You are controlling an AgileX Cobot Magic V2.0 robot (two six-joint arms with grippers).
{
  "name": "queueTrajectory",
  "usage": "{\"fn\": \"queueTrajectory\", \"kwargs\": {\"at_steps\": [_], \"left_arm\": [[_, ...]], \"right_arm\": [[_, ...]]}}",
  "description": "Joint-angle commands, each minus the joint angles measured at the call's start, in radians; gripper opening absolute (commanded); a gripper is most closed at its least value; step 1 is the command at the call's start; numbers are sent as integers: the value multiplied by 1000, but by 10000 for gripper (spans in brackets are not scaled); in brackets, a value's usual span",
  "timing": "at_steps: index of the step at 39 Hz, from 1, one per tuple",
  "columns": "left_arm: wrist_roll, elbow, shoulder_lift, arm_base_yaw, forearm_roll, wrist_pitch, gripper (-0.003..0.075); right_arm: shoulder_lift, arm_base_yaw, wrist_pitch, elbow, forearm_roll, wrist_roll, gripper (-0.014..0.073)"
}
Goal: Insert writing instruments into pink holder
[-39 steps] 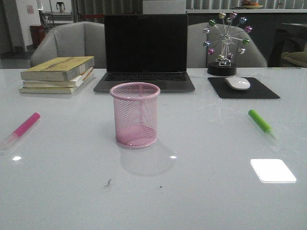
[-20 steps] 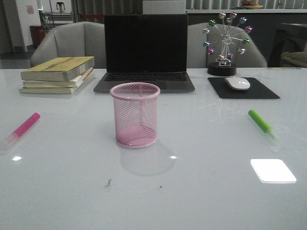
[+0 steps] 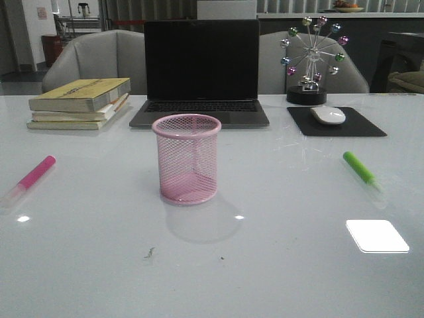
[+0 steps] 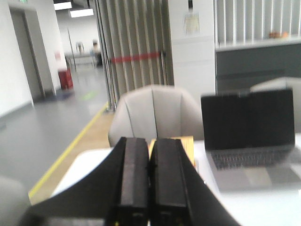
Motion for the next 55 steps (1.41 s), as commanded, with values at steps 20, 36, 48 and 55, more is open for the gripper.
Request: {"fn": "queueTrajectory", "kwargs": {"at_steps": [20, 36, 48, 55], "left_arm": [[-6, -36, 264, 2, -15, -106, 99], [-2, -36, 261, 2, -127, -54, 254], [-2, -36, 261, 2, -127, -54, 510], [-2, -36, 261, 2, -127, -47, 510]], "right_arm": [[310, -6, -14, -36, -13, -3, 49], [310, -6, 56, -36, 144, -2, 143], [310, -6, 33, -36, 81, -5, 592], [310, -6, 20, -35, 18, -6, 603]]}}
